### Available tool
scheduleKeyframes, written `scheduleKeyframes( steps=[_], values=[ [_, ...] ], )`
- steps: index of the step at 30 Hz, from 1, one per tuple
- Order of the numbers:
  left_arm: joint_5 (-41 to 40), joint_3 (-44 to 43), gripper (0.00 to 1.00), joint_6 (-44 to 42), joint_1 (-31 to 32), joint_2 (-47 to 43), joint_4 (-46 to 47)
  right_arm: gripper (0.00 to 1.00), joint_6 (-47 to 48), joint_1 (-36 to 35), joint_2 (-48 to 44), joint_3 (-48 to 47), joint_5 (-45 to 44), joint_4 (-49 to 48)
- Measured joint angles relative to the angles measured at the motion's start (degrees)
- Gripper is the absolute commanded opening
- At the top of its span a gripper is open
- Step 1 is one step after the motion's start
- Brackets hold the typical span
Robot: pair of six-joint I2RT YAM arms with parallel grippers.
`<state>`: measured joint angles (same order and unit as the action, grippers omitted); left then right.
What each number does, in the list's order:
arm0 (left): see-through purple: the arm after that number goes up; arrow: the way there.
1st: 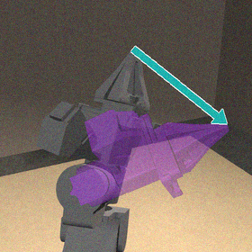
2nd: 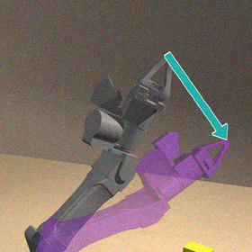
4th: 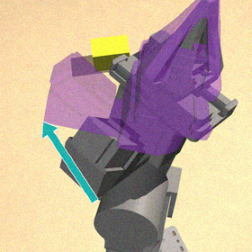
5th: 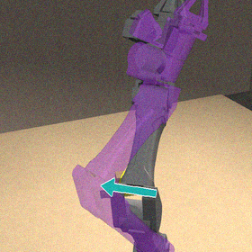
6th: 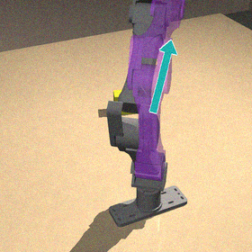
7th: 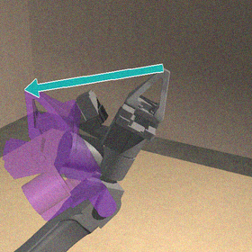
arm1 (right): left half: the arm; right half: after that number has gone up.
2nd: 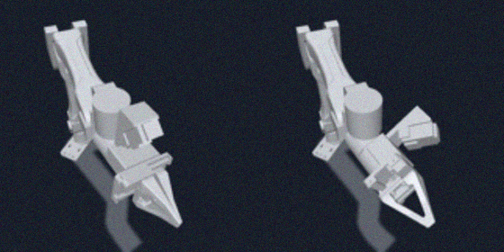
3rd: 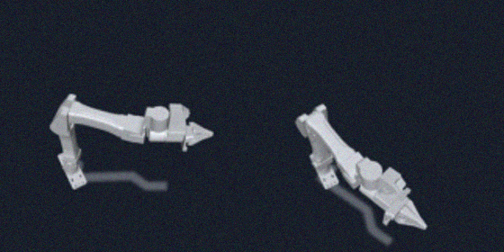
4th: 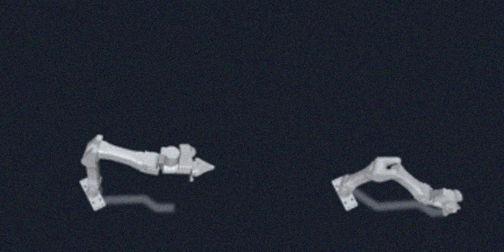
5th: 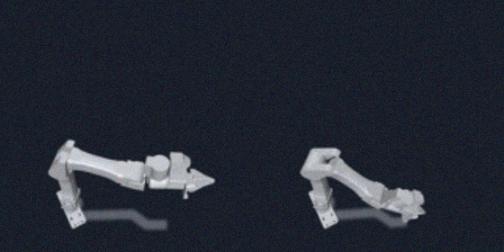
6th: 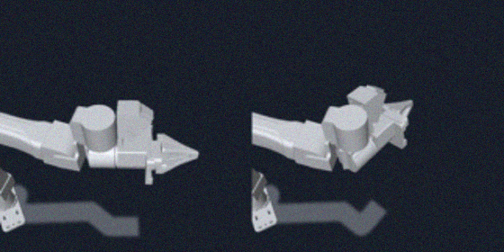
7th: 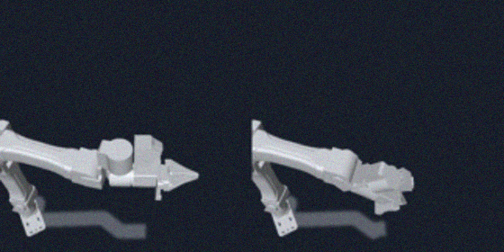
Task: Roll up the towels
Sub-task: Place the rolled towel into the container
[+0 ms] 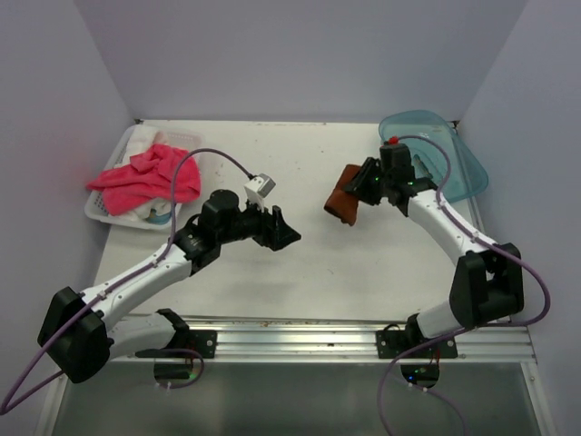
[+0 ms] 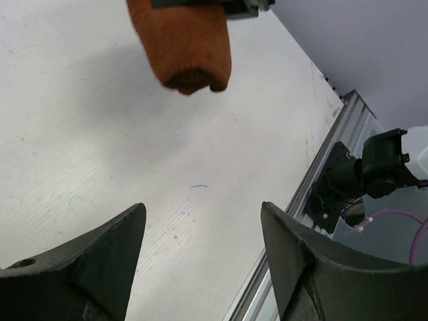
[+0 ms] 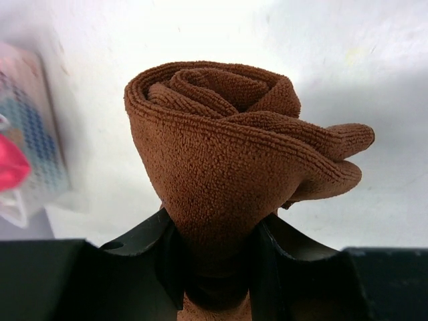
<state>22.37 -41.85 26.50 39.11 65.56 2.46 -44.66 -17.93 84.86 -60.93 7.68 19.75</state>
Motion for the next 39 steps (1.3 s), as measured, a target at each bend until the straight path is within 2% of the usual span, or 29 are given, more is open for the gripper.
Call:
scheduleKeyframes(
  steps=[7, 16, 20, 24, 39],
  values=[
    [1.11, -0.83, 0.73, -0.09, -1.97, -0.66, -1.49, 0.00, 0.37, 14.49, 2.84, -14.01, 0.92, 0.94],
    [1.77, -0.76, 0.73, -0.02, -2.73, -0.87, -1.97, 0.00, 0.11, 30.38, 19.61, -33.94, 0.70, 5.75],
    [2.14, -0.74, 0.73, 0.09, -2.75, -0.85, -1.97, 0.00, 0.35, 32.76, 28.52, -41.05, 0.35, 8.92],
    [2.21, -0.74, 0.73, 0.09, -2.78, -0.83, -1.99, 0.00, 0.96, 33.40, 33.46, -42.32, -1.64, 13.55],
    [2.78, -0.74, 0.73, 0.09, -3.04, 0.66, -1.97, 0.00, 6.71, 37.59, 35.87, -41.66, -5.84, 19.69]
  ],
)
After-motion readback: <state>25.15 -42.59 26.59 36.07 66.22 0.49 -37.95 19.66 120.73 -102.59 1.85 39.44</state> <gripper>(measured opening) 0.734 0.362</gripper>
